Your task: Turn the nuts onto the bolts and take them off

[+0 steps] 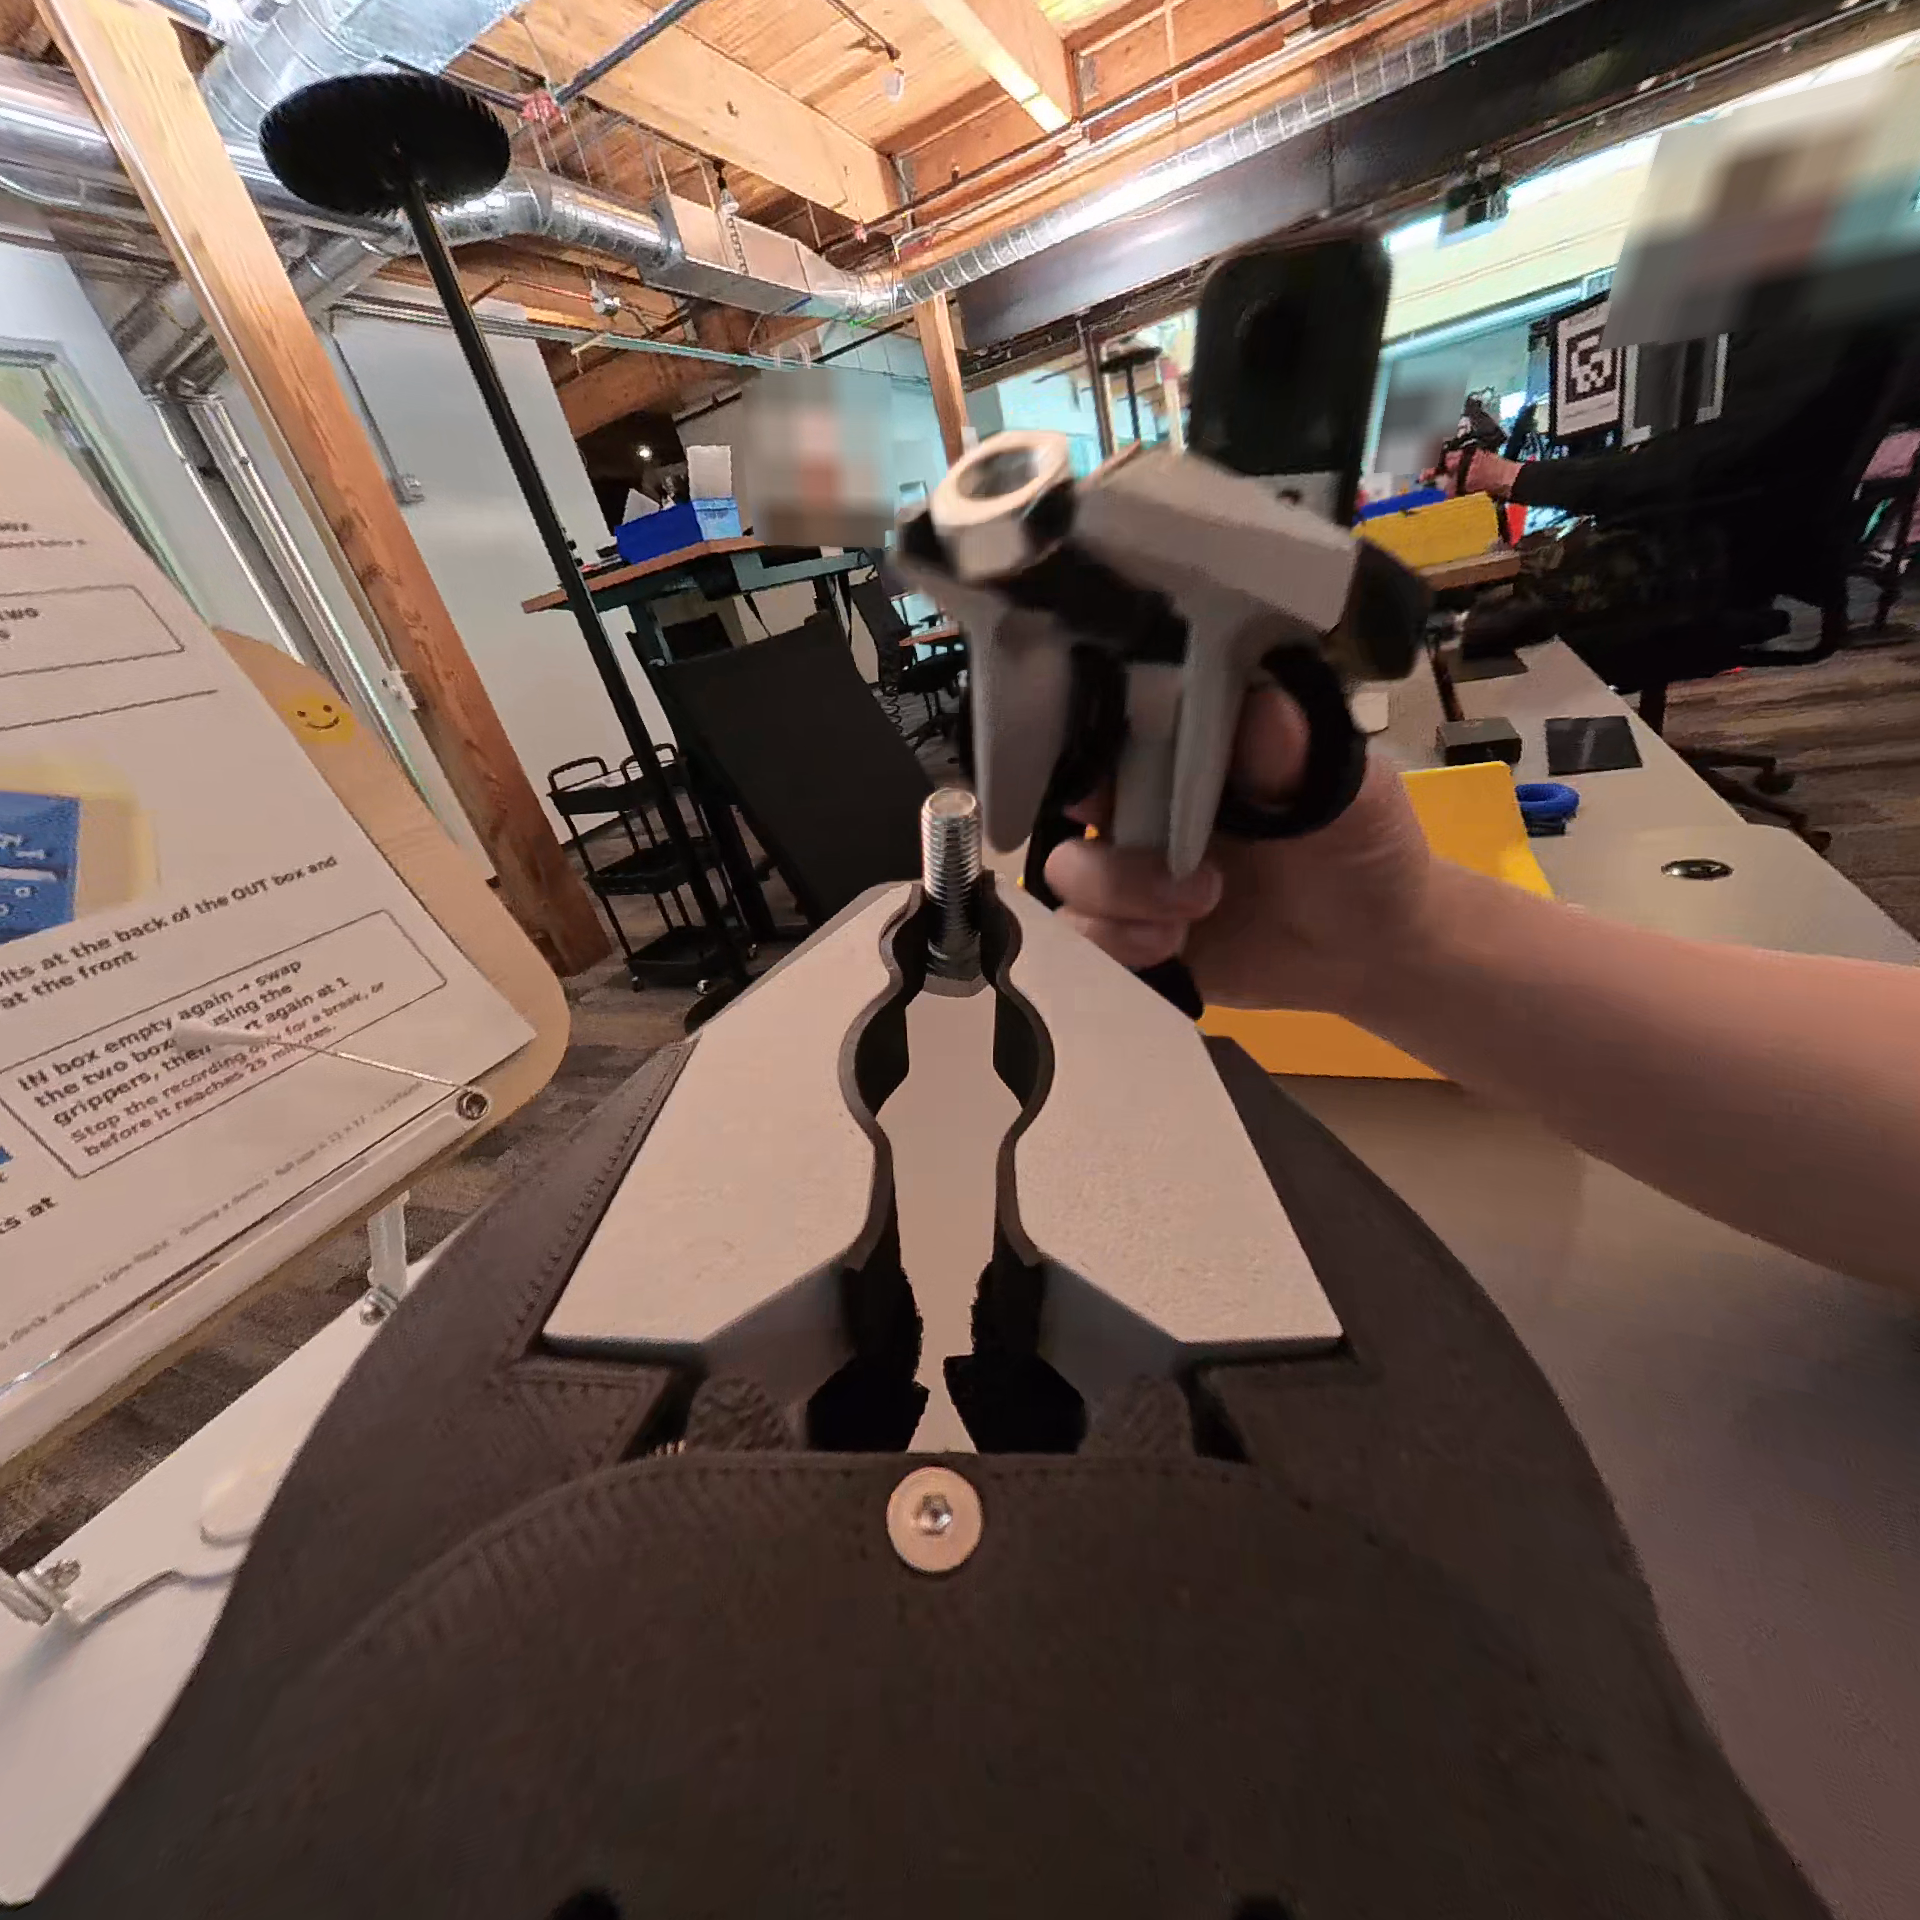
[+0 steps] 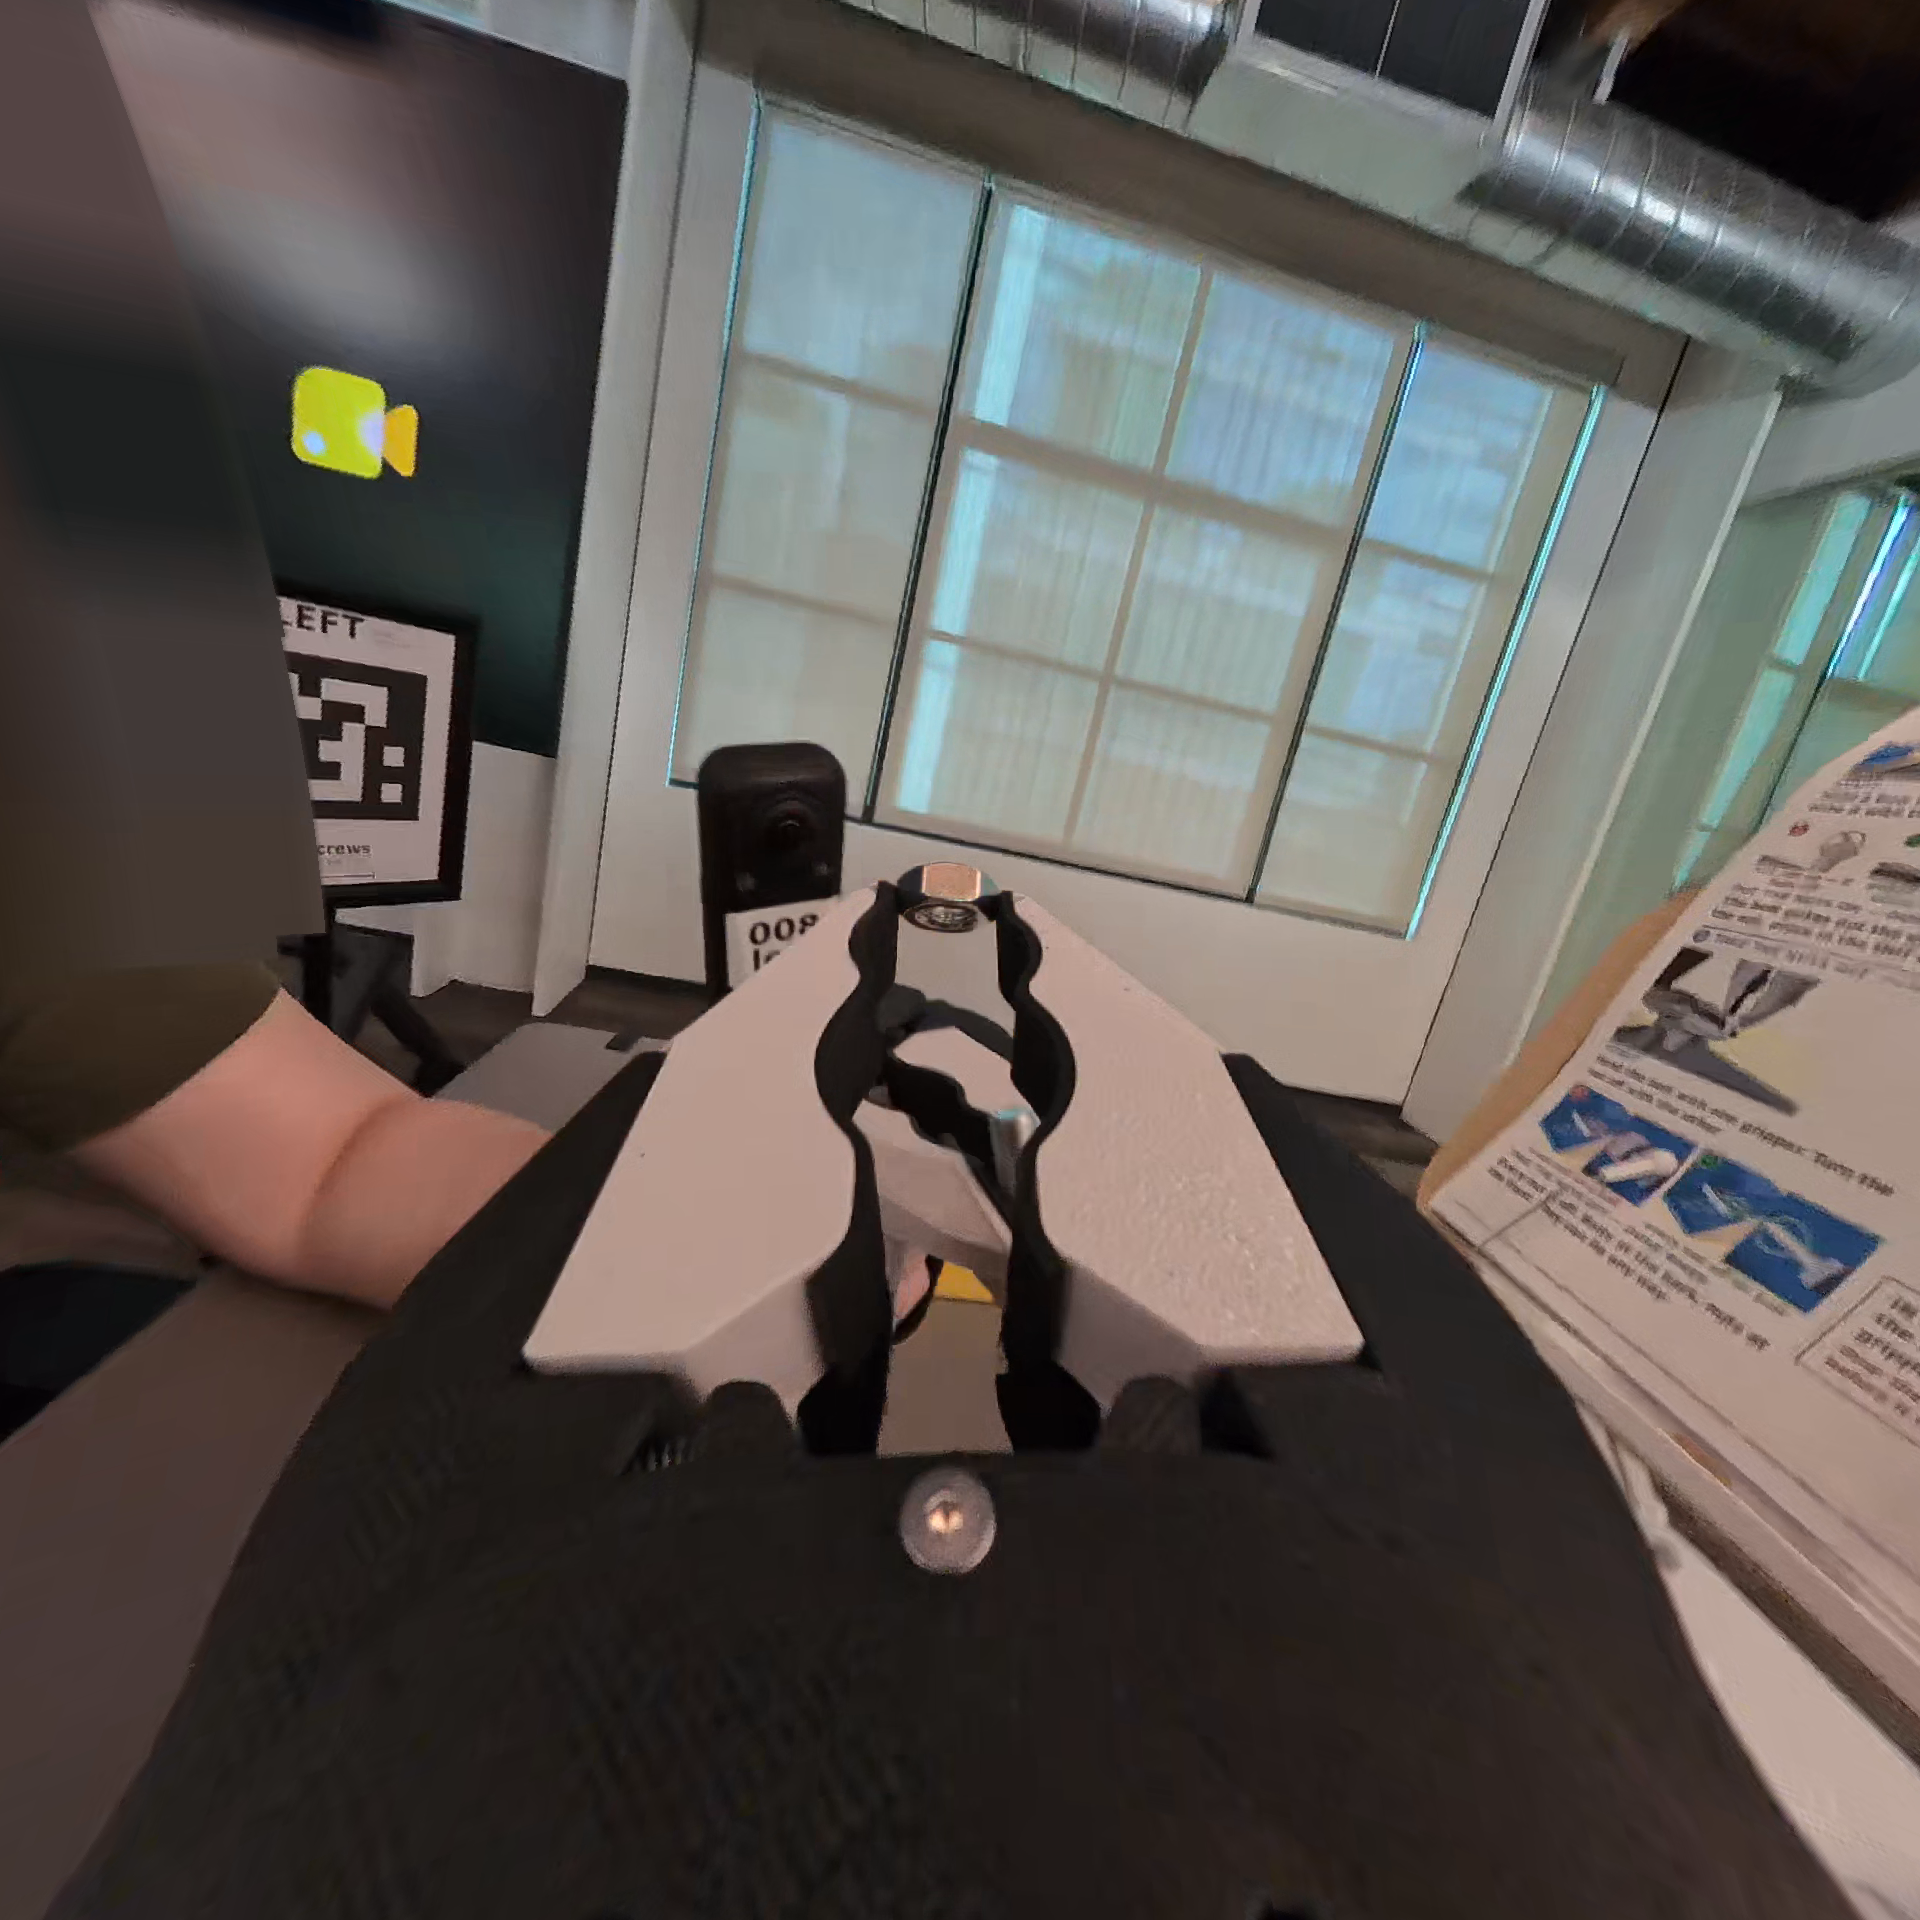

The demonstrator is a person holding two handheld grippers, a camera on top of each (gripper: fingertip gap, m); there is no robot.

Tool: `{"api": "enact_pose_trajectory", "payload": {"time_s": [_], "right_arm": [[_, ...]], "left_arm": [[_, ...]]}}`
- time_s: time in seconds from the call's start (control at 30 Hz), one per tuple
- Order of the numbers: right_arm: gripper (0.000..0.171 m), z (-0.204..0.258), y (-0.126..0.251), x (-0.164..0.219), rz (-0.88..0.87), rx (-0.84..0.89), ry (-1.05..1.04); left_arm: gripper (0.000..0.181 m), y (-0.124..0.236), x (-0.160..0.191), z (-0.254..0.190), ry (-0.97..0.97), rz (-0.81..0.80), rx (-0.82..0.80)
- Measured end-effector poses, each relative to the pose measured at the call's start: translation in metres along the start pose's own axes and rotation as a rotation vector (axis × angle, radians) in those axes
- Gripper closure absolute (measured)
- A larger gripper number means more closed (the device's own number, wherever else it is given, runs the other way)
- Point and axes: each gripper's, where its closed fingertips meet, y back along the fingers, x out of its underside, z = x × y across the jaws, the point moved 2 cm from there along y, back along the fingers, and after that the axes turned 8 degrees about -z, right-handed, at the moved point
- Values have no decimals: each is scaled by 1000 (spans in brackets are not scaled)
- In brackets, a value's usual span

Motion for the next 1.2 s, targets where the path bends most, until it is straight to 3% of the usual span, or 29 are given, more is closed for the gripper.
{"api": "enact_pose_trajectory", "payload": {"time_s": [0.37, 0.6, 0.73, 0.9, 1.07, 1.2], "right_arm": [[153, -7, 14, 12, -100, -38, -115], [154, -5, 15, 12, -67, -60, -103], [154, -12, 25, 17, 241, 30, 87], [153, -15, 48, 33, 828, 201, 399], [153, 1, 44, 65, 1091, 81, 672], [153, -2, 53, 82, 1221, 23, 805]], "left_arm": [[174, -4, -10, -11, 113, -67, 44], [174, -5, -7, -11, 129, -27, 65], [174, 3, 1, 1, 11, 133, 67], [174, 20, 24, 16, -368, 457, 23], [174, 25, 50, 6, -530, 657, 96], [174, 30, 63, -2, -498, 755, 160]]}}
